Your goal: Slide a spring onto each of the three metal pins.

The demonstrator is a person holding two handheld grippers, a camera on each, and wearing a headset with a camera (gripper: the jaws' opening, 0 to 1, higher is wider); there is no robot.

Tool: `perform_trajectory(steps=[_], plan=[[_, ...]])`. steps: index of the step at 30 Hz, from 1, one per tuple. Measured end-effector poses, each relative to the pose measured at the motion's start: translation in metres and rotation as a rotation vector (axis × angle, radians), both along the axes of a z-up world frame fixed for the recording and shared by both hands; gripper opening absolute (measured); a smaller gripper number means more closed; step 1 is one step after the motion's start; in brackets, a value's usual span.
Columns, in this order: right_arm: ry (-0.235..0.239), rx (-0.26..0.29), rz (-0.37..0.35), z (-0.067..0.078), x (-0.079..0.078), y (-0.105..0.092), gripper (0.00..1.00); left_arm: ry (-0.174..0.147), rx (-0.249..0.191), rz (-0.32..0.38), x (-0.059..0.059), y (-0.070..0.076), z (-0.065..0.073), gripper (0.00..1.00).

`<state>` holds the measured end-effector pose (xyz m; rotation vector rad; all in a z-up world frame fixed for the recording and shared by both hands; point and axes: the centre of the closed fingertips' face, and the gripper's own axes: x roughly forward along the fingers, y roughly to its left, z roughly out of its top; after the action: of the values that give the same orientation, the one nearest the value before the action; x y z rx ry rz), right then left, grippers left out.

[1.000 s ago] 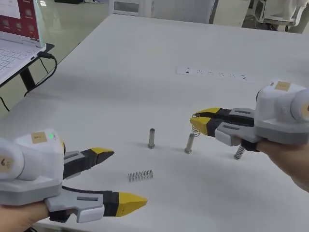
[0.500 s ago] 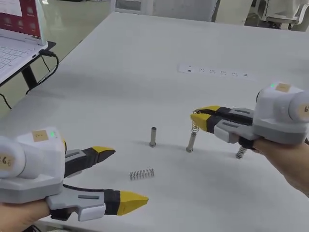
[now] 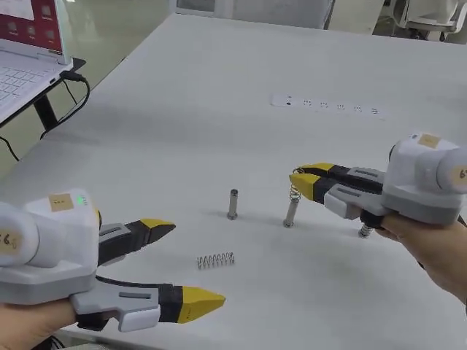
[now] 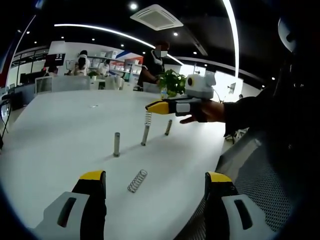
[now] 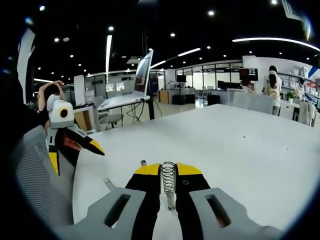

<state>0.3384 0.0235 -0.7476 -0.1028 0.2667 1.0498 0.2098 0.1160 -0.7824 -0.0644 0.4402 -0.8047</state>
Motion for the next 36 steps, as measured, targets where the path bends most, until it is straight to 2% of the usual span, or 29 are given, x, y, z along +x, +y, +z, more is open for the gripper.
perform_trajectory(steps=[17, 30, 36], plan=[[0.027, 0.017, -0.003, -0.005, 0.000, -0.002, 0.08, 0.004, 0.001, 0.001, 0.000, 0.000, 0.000, 0.77], [0.017, 0.006, 0.010, -0.012, -0.003, 0.000, 0.08, 0.005, 0.002, 0.000, -0.001, -0.001, 0.000, 0.77], [0.039, 0.022, 0.005, -0.016, -0.003, -0.002, 0.08, 0.005, 0.002, 0.000, -0.001, -0.001, 0.000, 0.77]])
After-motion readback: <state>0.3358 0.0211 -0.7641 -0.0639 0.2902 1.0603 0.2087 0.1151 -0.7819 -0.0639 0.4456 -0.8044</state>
